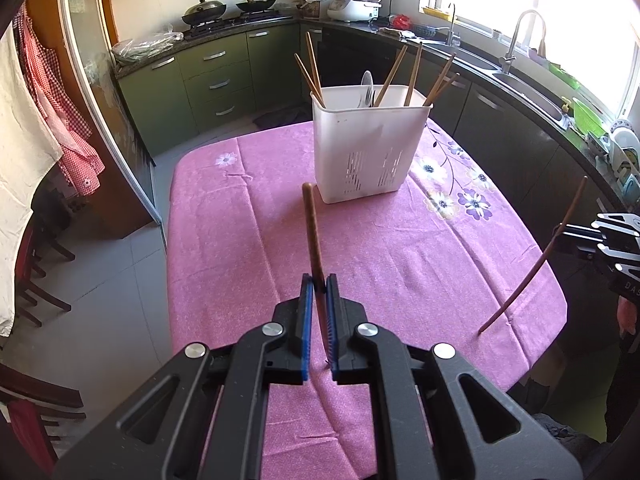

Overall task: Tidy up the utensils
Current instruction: 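Carry both chopsticks to the white caddy and drop them in with both grippers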

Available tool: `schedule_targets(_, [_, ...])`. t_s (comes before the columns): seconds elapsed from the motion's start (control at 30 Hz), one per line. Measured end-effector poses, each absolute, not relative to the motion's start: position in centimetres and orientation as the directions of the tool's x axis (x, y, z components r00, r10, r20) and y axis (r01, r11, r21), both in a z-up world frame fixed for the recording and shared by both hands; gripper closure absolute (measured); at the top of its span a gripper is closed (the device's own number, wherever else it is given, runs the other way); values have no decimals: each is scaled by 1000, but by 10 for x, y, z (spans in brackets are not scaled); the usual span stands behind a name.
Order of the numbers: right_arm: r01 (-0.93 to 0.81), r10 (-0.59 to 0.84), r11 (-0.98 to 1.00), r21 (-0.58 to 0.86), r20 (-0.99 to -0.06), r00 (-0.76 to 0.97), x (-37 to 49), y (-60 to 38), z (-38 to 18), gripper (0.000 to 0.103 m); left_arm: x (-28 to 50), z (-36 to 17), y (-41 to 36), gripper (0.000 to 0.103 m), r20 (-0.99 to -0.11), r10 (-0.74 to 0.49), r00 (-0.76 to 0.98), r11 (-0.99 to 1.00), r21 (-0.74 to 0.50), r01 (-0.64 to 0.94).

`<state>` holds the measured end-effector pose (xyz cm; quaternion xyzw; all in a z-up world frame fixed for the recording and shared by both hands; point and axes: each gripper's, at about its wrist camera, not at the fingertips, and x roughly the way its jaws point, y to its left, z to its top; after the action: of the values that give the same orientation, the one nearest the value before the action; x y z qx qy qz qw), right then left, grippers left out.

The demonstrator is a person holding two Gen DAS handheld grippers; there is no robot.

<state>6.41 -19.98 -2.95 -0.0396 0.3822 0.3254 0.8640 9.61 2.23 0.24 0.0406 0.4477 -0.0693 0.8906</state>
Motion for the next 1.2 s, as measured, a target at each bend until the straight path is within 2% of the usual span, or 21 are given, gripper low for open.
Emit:
schedule_targets(0.6, [-585,586,770,257,-648,487,72,-216,-38,97,102,20,10,97,-795,-108,598,982,8,187])
schedule_targets(0.83, [-580,595,767,276,-646,479,81,-224,-42,97,127,67,-2,97,-752,-151,642,977,-12,215])
schedule_targets(1.2, [-587,617,751,302,-638,460,87,-232,-45,97,183,155,-31,97,-610,-173,773,974,8,224])
